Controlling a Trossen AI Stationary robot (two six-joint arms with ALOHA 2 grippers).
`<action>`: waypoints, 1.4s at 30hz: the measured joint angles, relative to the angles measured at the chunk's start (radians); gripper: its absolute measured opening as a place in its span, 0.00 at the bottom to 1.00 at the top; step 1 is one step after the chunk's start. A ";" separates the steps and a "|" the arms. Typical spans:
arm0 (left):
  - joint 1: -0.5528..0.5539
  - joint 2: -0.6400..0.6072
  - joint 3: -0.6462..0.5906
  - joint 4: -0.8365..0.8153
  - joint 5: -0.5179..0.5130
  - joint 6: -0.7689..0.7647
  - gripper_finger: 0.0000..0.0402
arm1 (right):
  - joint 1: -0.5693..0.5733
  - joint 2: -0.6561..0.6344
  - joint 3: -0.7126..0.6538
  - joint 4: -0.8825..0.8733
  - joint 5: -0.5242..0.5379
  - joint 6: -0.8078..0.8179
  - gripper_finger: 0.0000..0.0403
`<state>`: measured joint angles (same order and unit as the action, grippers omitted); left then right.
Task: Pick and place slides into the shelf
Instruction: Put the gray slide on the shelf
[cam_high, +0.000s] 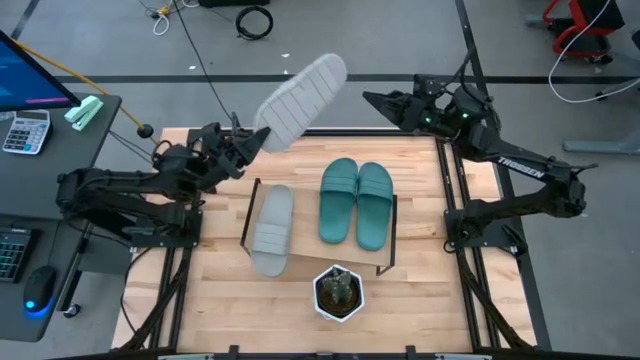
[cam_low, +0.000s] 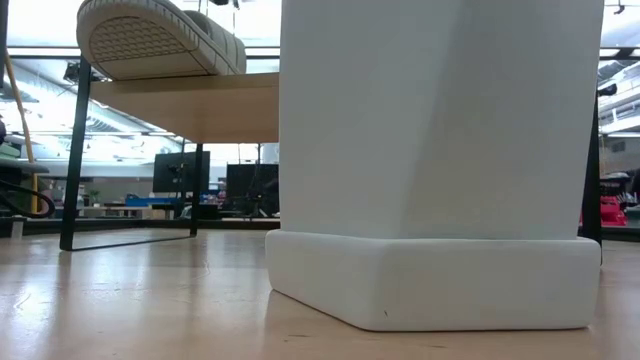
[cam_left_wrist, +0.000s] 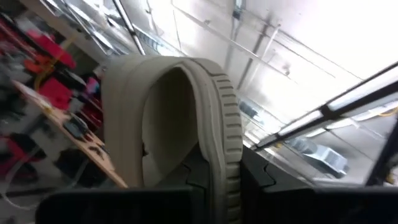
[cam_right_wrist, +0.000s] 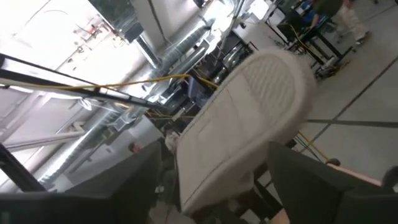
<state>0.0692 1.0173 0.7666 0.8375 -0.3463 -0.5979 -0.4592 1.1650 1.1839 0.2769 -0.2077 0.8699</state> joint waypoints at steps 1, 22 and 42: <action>0.001 -0.012 0.000 -0.017 -0.004 0.009 0.10 | -0.004 -0.010 0.001 -0.014 -0.002 0.000 0.75; -0.361 -0.114 0.317 -0.986 -0.352 -0.002 0.10 | -0.050 -0.164 0.001 -0.367 0.012 -0.085 0.64; -0.611 0.251 0.753 -1.784 -0.485 -0.361 0.10 | -0.048 -0.158 0.000 -0.491 0.069 -0.105 0.62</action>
<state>-0.5416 1.2680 1.5196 -0.9464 -0.8313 -0.9587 -0.5072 1.0068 1.1835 -0.2139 -0.1390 0.7647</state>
